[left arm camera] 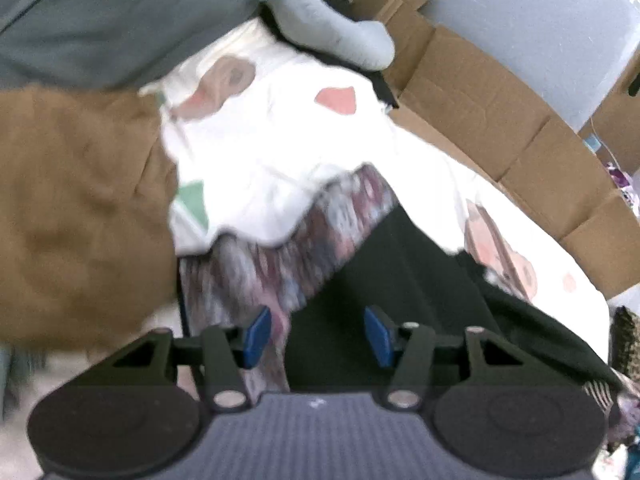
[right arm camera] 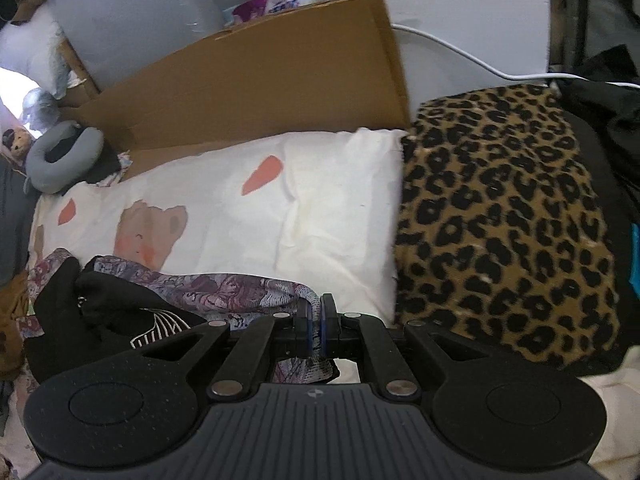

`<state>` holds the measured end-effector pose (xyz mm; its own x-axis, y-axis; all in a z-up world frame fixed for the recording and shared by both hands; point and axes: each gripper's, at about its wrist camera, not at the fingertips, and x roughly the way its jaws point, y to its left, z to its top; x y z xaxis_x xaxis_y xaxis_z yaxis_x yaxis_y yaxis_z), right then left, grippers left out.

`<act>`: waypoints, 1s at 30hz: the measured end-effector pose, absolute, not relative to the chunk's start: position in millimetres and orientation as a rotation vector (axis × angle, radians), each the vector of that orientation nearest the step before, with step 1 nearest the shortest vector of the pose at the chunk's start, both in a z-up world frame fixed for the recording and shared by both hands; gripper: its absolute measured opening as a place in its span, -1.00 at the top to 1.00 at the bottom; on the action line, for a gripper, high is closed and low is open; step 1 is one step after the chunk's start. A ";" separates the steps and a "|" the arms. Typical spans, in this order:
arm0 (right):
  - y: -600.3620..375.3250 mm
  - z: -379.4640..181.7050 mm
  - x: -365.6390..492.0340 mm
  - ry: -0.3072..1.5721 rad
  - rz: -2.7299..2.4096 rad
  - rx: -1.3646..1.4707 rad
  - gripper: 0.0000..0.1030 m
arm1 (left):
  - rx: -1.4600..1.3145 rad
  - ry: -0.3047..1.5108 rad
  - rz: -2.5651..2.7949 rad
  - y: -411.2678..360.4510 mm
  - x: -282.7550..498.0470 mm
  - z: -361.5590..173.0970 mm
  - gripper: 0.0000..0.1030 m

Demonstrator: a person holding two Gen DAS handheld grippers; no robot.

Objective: Fold clothes
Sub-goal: 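Carry the hoodie with the left gripper over the duvet while the right gripper holds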

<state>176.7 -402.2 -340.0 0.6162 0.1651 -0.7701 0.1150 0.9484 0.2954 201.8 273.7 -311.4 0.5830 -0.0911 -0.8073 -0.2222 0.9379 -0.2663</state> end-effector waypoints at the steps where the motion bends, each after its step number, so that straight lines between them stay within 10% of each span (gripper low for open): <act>1: -404.0 -339.7 173.7 0.915 0.021 0.333 0.98 | -0.347 0.941 0.075 275.0 210.5 -312.5 -0.17; 30: -408.6 -334.9 187.0 0.921 0.074 0.411 0.59 | -0.254 0.975 -0.138 242.5 369.7 -365.9 -0.21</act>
